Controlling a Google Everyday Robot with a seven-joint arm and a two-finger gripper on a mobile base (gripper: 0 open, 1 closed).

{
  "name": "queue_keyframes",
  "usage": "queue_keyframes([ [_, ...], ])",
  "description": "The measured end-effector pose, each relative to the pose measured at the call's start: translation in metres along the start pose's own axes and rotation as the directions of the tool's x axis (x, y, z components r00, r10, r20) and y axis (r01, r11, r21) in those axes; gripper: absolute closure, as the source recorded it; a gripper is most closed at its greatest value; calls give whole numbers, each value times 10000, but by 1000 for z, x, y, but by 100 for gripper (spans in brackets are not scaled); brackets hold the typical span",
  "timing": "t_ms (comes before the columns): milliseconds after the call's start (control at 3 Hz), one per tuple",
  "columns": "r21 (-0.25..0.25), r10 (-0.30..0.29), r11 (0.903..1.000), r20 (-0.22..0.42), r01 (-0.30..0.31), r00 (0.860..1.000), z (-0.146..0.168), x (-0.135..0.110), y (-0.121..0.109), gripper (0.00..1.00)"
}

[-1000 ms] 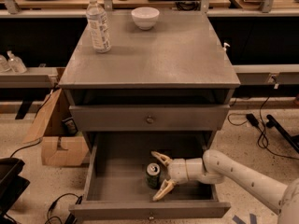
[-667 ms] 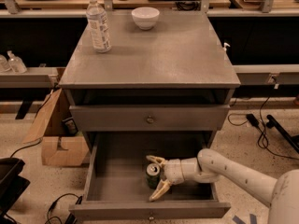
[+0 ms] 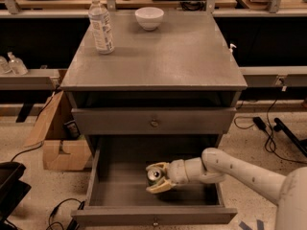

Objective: Pick green can from middle drawer and place on counter

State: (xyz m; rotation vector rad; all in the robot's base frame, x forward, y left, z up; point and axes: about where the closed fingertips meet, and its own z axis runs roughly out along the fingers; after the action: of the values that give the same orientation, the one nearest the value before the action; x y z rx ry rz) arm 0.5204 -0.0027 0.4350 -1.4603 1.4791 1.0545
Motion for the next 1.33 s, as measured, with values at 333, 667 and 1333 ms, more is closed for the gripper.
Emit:
queue_keyframes([
  [333, -1, 384, 9993, -36, -384, 9993, -38, -48, 10, 92],
  [667, -35, 1012, 9948, -393, -1015, 9941, -131, -138, 17, 100],
  [1333, 1115, 1466, 9836, -368, -1418, 9885, -269, -318, -27, 100],
])
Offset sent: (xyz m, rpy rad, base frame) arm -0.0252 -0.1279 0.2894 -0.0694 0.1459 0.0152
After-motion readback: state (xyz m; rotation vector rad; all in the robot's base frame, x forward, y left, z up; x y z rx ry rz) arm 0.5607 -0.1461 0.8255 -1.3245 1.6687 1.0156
